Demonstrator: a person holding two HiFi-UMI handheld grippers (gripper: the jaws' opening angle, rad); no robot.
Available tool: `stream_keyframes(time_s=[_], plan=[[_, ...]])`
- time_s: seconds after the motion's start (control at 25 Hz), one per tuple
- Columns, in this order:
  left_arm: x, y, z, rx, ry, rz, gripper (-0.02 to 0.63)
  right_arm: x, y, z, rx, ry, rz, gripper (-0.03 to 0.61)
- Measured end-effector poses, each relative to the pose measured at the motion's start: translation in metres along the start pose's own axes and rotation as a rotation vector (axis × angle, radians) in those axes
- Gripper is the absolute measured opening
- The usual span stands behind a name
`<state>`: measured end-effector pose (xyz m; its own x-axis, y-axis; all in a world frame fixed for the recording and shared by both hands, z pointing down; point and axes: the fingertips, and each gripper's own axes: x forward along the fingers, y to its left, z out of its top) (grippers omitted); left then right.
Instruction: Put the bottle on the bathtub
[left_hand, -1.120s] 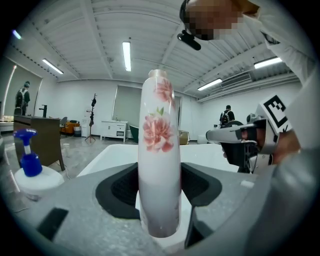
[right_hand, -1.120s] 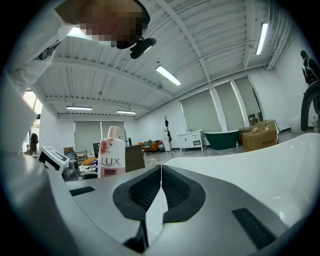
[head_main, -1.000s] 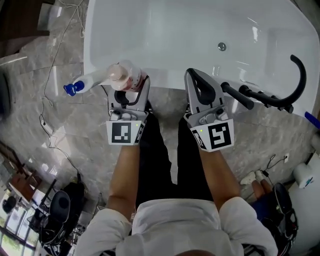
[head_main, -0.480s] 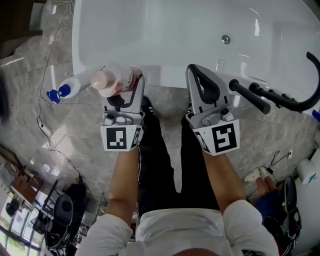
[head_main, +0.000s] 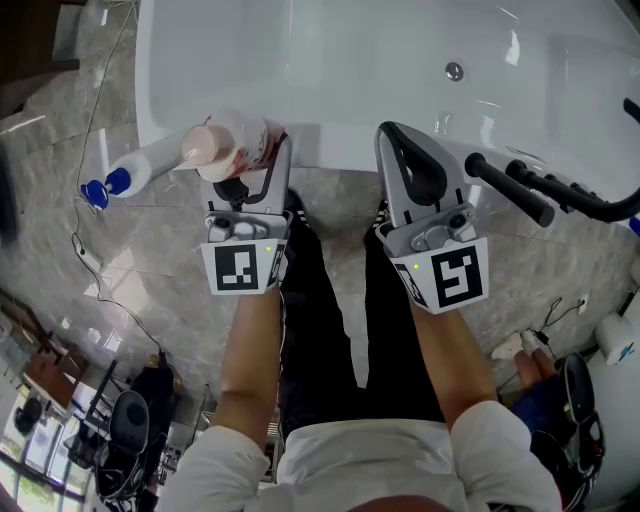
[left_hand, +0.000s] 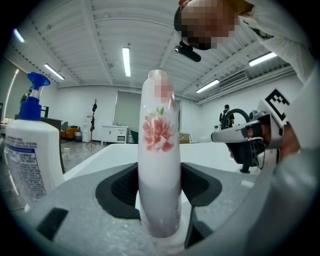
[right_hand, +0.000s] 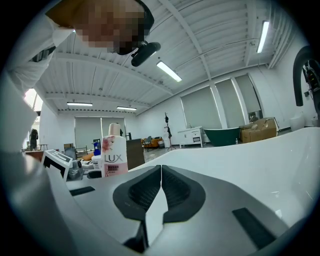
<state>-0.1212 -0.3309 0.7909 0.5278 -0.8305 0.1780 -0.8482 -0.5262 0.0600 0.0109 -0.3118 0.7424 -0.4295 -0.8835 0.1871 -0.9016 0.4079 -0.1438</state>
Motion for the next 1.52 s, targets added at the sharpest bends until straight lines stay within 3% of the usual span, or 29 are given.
stream_keyframes(time_s=[1.04, 1.4, 1.52], plan=[[0.000, -0.008, -0.028, 0.019, 0.016, 0.029, 0.242, -0.001, 0.002, -0.009, 0.019, 0.025, 0.030, 0.015], [-0.030, -0.013, -0.041, -0.014, 0.108, 0.018, 0.252, -0.002, 0.008, 0.003, 0.016, 0.031, 0.052, 0.015], [-0.050, -0.014, -0.042, -0.059, 0.123, 0.029, 0.252, -0.004, 0.012, 0.009, 0.006, 0.038, 0.072, 0.015]])
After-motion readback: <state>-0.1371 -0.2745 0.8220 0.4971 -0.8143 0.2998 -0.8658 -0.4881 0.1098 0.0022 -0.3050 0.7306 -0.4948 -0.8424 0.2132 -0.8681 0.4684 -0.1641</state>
